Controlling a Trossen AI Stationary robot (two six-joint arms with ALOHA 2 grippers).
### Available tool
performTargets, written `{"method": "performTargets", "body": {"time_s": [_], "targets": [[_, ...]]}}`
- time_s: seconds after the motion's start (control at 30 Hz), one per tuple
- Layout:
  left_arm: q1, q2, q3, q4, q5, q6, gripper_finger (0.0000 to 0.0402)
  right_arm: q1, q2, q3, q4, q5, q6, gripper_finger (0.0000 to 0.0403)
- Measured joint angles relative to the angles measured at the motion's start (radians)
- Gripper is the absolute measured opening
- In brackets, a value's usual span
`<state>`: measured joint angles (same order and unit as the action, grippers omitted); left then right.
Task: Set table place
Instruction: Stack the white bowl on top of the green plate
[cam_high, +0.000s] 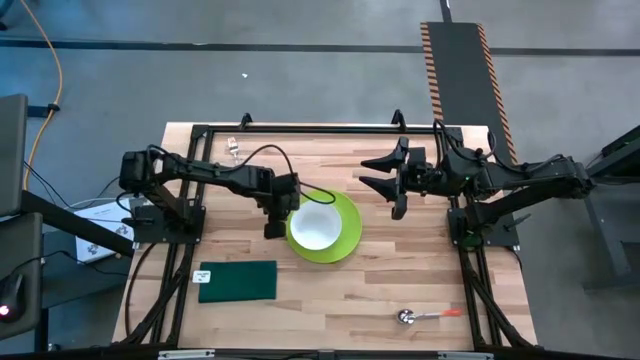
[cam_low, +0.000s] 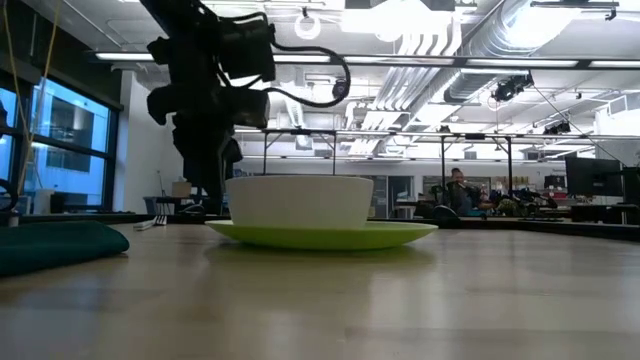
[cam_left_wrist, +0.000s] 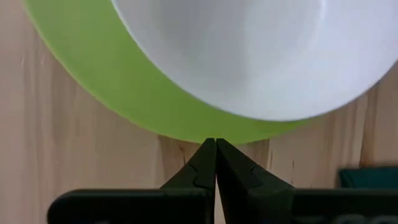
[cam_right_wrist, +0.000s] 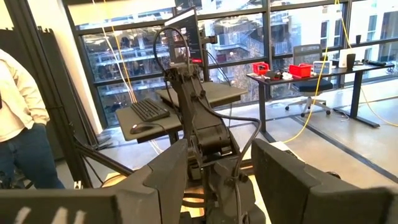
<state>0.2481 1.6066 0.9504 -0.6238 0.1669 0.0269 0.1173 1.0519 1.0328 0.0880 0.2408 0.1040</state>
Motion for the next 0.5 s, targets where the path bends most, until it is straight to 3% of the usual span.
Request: {"method": "performTargets", "body": {"time_s": [0.5], "targets": [[0.0,0.0,0.0,0.092,0.036,0.005,0.0,0.0,0.0,0.0,0.0,0.002,0.0,0.0169]]}}
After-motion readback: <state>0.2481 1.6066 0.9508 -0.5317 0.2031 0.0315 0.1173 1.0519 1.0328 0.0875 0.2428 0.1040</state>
